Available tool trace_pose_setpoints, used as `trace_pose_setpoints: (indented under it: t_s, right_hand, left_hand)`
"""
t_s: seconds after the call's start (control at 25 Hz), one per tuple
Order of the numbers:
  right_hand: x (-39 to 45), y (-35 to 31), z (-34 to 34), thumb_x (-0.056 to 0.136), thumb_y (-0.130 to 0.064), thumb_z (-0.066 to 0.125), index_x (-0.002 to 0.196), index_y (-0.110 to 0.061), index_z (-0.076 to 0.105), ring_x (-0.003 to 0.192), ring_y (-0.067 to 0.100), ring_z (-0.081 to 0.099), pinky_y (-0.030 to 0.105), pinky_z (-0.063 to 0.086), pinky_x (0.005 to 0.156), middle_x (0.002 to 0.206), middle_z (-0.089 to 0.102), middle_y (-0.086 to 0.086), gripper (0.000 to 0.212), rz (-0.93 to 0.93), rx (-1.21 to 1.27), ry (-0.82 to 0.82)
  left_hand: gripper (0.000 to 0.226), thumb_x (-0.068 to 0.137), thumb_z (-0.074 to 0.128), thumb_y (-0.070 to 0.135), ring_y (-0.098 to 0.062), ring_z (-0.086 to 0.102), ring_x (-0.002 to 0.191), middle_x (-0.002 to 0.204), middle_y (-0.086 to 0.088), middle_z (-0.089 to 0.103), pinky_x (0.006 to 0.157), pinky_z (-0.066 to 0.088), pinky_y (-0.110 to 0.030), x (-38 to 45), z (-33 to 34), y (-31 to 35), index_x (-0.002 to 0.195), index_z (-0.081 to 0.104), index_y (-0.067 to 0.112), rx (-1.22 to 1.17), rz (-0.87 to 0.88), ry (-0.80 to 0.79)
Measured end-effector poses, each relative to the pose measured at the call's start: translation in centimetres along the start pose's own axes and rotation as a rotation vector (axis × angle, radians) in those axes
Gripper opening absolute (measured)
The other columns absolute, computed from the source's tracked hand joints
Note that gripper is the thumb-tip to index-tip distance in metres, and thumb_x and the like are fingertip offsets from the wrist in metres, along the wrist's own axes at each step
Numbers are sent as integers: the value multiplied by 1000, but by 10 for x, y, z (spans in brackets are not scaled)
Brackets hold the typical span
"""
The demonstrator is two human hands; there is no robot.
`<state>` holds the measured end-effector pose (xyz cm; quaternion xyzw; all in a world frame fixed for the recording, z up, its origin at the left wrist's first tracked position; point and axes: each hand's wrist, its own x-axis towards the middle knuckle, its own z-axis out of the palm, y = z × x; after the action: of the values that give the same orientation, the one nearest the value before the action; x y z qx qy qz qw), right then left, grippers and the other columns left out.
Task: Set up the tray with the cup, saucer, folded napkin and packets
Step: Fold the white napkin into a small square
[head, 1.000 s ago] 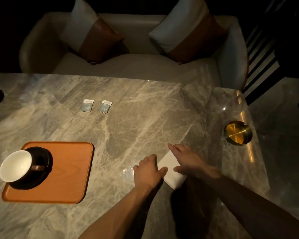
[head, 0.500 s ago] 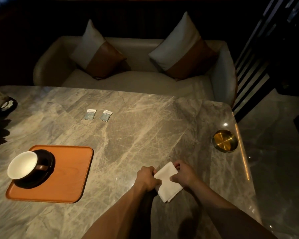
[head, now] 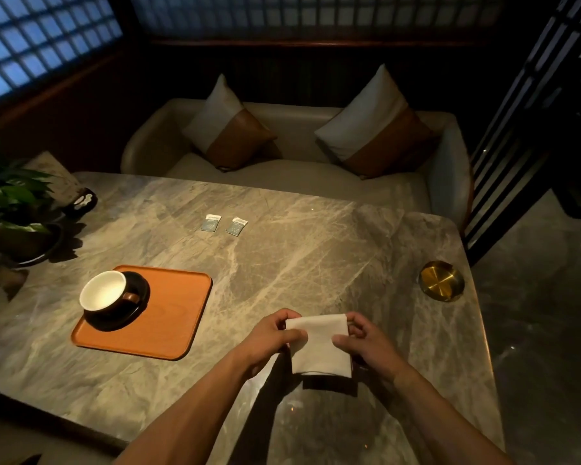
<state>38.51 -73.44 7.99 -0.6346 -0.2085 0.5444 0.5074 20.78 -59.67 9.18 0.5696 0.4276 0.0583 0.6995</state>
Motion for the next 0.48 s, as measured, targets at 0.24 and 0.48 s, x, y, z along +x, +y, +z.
trace_pose_setpoints:
  t_s: [0.24,0.48]
  right_hand:
    - [-20,-28,32,83,-18,73,114,-19,61,98,32,72,43,60,77,106,75,12,34,-69,116,-25]
    - [-17,-33,90,93,-23,63,114,-21,63,96,25,72,35,58,70,103,75,8,21,-125,148,109]
  left_hand:
    - [47,80,71,14,-25,65,103,118,-11,67,89,52,-37,-33,-32,4,125,61,18,-55,103,-160]
    - [39,82,72,14,-17,66,94,116,-7,69,75,50,-27,-42,-85,2,119,64,24,-73,156,-183]
